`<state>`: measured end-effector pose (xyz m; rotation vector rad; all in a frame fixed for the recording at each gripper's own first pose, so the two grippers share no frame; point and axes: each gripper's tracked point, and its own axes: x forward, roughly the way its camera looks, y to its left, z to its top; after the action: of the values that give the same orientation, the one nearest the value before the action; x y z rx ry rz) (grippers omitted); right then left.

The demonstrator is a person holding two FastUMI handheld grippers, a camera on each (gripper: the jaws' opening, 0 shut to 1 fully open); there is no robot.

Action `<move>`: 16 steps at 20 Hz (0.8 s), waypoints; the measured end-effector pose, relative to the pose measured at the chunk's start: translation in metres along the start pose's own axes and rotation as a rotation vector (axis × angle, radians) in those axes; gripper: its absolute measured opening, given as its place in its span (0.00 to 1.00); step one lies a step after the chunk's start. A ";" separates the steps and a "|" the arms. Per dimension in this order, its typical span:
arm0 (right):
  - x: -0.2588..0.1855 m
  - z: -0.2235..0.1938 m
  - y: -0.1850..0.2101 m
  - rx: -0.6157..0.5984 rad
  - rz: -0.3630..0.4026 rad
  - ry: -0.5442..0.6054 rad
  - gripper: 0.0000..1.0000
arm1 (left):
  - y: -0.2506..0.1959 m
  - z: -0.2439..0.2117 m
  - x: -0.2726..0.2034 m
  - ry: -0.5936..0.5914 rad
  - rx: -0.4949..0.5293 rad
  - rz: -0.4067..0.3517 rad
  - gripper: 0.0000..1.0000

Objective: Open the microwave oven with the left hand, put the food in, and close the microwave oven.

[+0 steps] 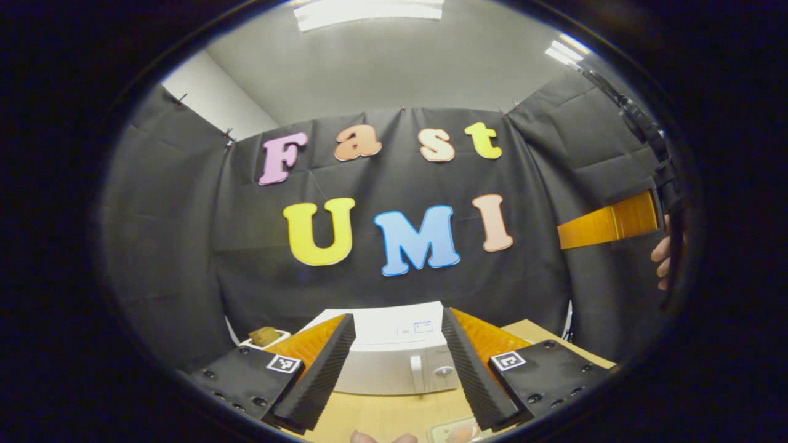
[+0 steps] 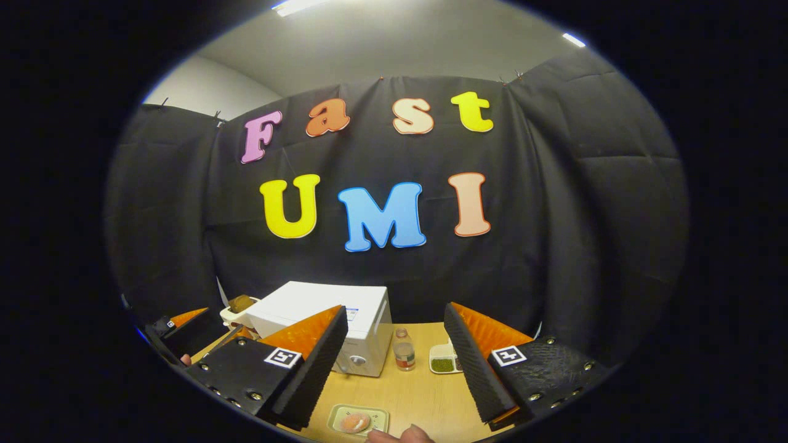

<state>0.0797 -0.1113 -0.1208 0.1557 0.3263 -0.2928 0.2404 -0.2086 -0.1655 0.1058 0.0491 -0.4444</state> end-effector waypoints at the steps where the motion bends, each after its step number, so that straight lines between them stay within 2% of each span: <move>1: 0.002 -0.007 -0.003 -0.007 -0.023 0.019 0.96 | -0.002 -0.014 0.011 0.013 -0.008 -0.020 0.98; 4: 0.008 -0.015 -0.011 -0.036 -0.084 0.051 0.96 | -0.009 -0.052 0.041 0.063 -0.063 -0.061 0.95; 12: 0.010 -0.032 -0.032 -0.105 -0.192 0.123 0.96 | -0.018 -0.198 0.115 0.273 -0.128 -0.066 0.98; 16: 0.013 -0.042 -0.037 -0.112 -0.218 0.162 0.96 | -0.028 -0.259 0.144 0.385 -0.148 -0.071 0.95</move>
<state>0.0682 -0.1411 -0.1684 0.0332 0.5206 -0.4779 0.3523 -0.2659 -0.4351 0.0426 0.4650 -0.4846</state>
